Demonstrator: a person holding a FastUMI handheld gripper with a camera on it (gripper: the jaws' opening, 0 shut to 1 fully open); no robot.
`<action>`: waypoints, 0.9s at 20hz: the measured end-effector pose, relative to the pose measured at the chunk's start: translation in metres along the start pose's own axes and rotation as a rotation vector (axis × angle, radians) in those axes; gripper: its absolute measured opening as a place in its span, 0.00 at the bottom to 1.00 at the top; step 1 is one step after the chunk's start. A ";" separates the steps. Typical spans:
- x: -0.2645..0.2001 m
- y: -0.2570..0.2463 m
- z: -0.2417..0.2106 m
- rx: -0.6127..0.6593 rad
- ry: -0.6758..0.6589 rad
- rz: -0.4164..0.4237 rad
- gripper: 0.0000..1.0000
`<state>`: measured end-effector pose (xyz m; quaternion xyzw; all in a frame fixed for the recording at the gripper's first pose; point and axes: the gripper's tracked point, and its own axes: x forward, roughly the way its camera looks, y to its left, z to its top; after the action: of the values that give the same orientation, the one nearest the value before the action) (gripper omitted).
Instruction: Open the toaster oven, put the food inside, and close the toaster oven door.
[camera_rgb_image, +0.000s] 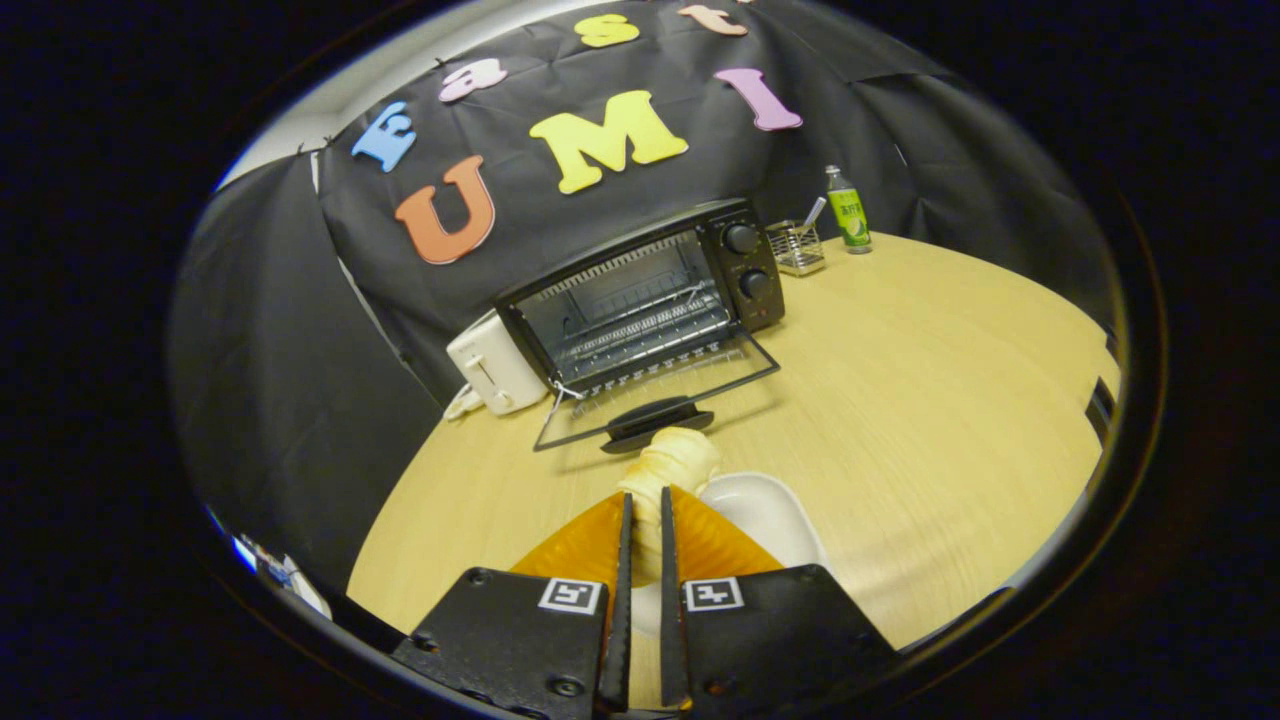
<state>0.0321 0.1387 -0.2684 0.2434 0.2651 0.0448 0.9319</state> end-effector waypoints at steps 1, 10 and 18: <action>0.004 0.008 0.013 0.018 -0.020 0.016 0.17; 0.124 0.047 0.117 0.146 -0.090 0.096 0.17; 0.236 0.039 0.151 0.241 -0.083 0.078 0.17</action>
<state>0.3135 0.1581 -0.2492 0.3655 0.2203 0.0390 0.9035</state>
